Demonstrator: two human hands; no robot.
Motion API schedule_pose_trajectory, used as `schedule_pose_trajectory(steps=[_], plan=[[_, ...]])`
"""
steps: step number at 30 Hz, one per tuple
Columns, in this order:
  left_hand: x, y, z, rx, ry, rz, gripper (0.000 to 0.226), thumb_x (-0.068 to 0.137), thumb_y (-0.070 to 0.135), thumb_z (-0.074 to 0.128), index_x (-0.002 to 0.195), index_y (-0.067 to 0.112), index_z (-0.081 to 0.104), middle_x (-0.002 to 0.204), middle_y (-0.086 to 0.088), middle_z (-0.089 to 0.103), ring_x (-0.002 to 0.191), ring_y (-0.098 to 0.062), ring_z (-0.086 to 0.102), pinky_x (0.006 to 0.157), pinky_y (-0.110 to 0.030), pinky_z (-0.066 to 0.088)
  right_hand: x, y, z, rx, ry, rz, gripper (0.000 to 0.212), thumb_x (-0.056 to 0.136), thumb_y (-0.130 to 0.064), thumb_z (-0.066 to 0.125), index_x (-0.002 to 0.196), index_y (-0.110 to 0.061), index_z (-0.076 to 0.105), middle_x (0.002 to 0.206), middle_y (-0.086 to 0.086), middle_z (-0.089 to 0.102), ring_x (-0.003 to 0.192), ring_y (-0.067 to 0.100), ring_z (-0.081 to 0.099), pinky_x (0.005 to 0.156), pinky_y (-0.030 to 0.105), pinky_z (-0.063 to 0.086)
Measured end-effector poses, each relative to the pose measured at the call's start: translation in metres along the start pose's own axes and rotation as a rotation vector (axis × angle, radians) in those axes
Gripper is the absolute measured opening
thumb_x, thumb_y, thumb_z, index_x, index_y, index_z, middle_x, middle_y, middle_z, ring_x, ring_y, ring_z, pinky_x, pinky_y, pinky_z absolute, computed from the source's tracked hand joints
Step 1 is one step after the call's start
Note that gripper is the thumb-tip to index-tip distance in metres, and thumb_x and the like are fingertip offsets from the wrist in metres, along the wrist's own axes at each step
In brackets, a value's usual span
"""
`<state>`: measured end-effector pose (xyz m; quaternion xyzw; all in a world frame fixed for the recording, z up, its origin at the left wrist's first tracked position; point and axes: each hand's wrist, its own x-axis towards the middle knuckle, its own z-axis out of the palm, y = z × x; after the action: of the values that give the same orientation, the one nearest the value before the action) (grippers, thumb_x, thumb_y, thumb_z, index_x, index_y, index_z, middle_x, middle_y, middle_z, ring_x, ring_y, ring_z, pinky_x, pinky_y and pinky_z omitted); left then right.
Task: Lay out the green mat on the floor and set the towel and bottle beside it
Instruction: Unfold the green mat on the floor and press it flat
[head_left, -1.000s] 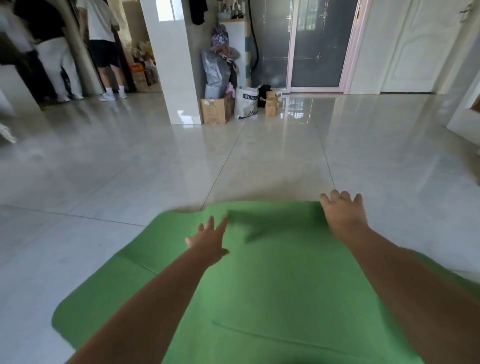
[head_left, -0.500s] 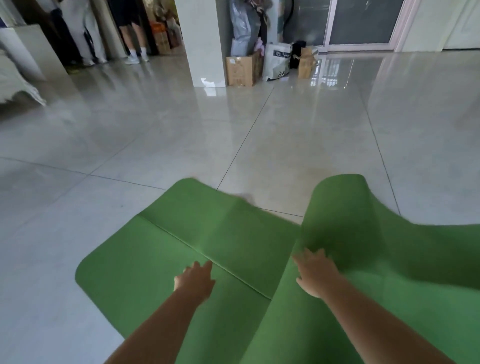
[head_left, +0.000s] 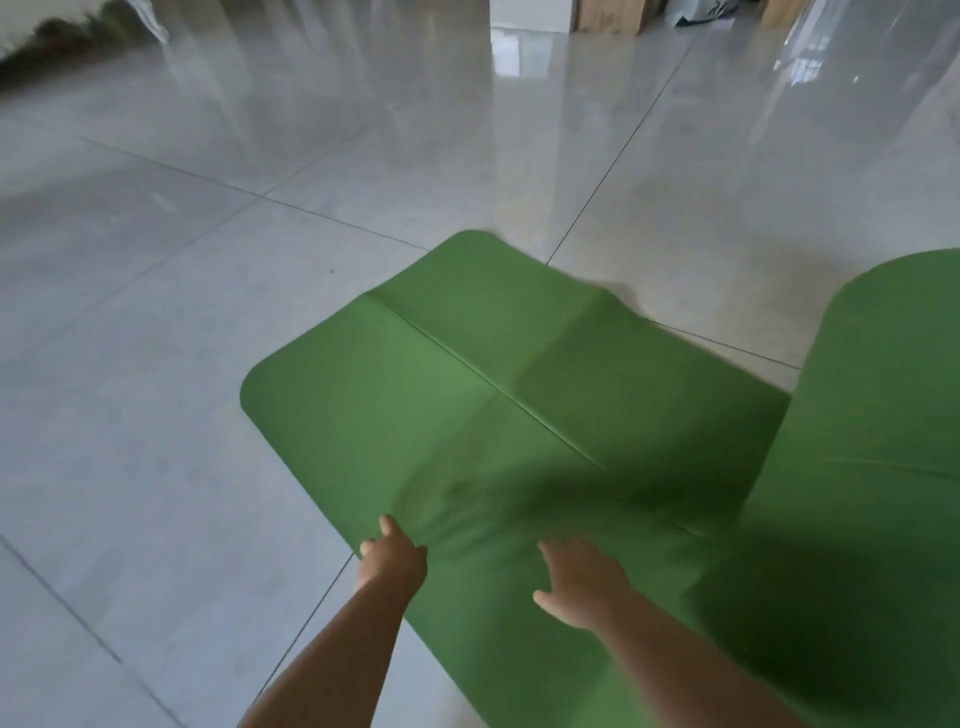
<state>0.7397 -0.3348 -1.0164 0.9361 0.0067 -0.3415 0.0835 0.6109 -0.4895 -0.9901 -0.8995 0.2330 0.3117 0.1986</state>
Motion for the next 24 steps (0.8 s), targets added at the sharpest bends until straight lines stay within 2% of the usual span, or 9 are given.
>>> schedule_pose_trajectory(steps=[4, 6, 8, 10, 13, 17, 20, 24], plan=[[0.027, -0.014, -0.002, -0.291, 0.007, -0.197, 0.070, 0.090, 0.033, 0.055, 0.143, 0.002, 0.021, 0.135, -0.023, 0.040, 0.121, -0.035, 0.049, 0.099, -0.040, 0.044, 0.025, -0.022, 0.008, 0.006, -0.037, 0.027, 0.059, 0.089, -0.039, 0.055, 0.140, -0.018, 0.032, 0.142, 0.008, 0.036, 0.129, 0.024, 0.039, 0.103, 0.041, 0.039], [0.042, -0.023, -0.002, -0.500, 0.026, -0.285, 0.064, 0.084, 0.027, 0.062, 0.134, 0.001, 0.032, 0.130, -0.020, 0.044, 0.117, -0.035, 0.050, 0.098, -0.040, 0.045, 0.032, -0.032, 0.017, 0.012, -0.067, 0.041, 0.065, 0.086, -0.040, 0.060, 0.140, -0.018, 0.031, 0.145, 0.008, 0.033, 0.132, 0.025, 0.036, 0.105, 0.040, 0.038], [0.055, -0.035, -0.003, -0.802, 0.029, -0.363, 0.053, 0.081, 0.016, 0.066, 0.124, -0.002, 0.043, 0.121, -0.021, 0.053, 0.108, -0.036, 0.056, 0.090, -0.039, 0.049, 0.037, -0.044, 0.029, 0.006, -0.100, 0.059, 0.075, 0.081, -0.042, 0.066, 0.142, -0.018, 0.029, 0.150, 0.012, 0.027, 0.135, 0.028, 0.033, 0.106, 0.039, 0.037], [0.064, -0.046, -0.004, -0.956, -0.005, -0.394, 0.040, 0.084, 0.012, 0.065, 0.117, -0.005, 0.049, 0.107, -0.021, 0.059, 0.099, -0.036, 0.058, 0.079, -0.037, 0.048, 0.039, -0.056, 0.041, -0.026, -0.125, 0.082, 0.088, 0.077, -0.044, 0.071, 0.146, -0.022, 0.020, 0.154, 0.020, 0.009, 0.140, 0.037, 0.019, 0.109, 0.043, 0.035], [0.068, -0.053, -0.003, -0.989, -0.033, -0.327, 0.026, 0.090, 0.013, 0.060, 0.109, -0.003, 0.054, 0.093, -0.015, 0.059, 0.090, -0.031, 0.057, 0.081, -0.038, 0.048, 0.042, -0.067, 0.054, -0.089, -0.126, 0.122, 0.105, 0.074, -0.046, 0.073, 0.149, -0.027, 0.003, 0.153, 0.028, -0.011, 0.141, 0.047, 0.002, 0.110, 0.048, 0.034], [0.067, -0.059, -0.003, -0.957, 0.013, -0.212, 0.012, 0.093, 0.015, 0.053, 0.099, 0.005, 0.051, 0.108, -0.020, 0.060, 0.101, -0.037, 0.058, 0.085, -0.043, 0.050, 0.044, -0.075, 0.062, -0.113, -0.073, 0.129, 0.110, 0.074, -0.045, 0.074, 0.150, -0.022, -0.003, 0.154, 0.025, -0.013, 0.141, 0.047, 0.002, 0.109, 0.048, 0.035], [0.071, -0.072, -0.014, -0.946, 0.093, -0.151, 0.010, 0.094, 0.015, 0.050, 0.096, 0.005, 0.048, 0.107, -0.020, 0.060, 0.083, -0.030, 0.054, 0.070, -0.036, 0.045, 0.044, -0.087, 0.064, -0.124, -0.061, 0.069, 0.111, 0.074, -0.047, 0.073, 0.150, -0.024, -0.006, 0.155, 0.020, -0.015, 0.142, 0.044, 0.002, 0.110, 0.048, 0.034], [0.077, -0.112, -0.029, -0.905, 0.211, -0.167, 0.011, 0.094, 0.017, 0.051, 0.093, 0.006, 0.046, 0.102, -0.019, 0.060, 0.087, -0.036, 0.057, 0.073, -0.040, 0.048, 0.041, -0.116, 0.067, -0.118, -0.059, -0.044, 0.110, 0.072, -0.051, 0.072, 0.149, -0.029, -0.003, 0.156, 0.016, -0.012, 0.144, 0.040, 0.000, 0.112, 0.049, 0.029]])
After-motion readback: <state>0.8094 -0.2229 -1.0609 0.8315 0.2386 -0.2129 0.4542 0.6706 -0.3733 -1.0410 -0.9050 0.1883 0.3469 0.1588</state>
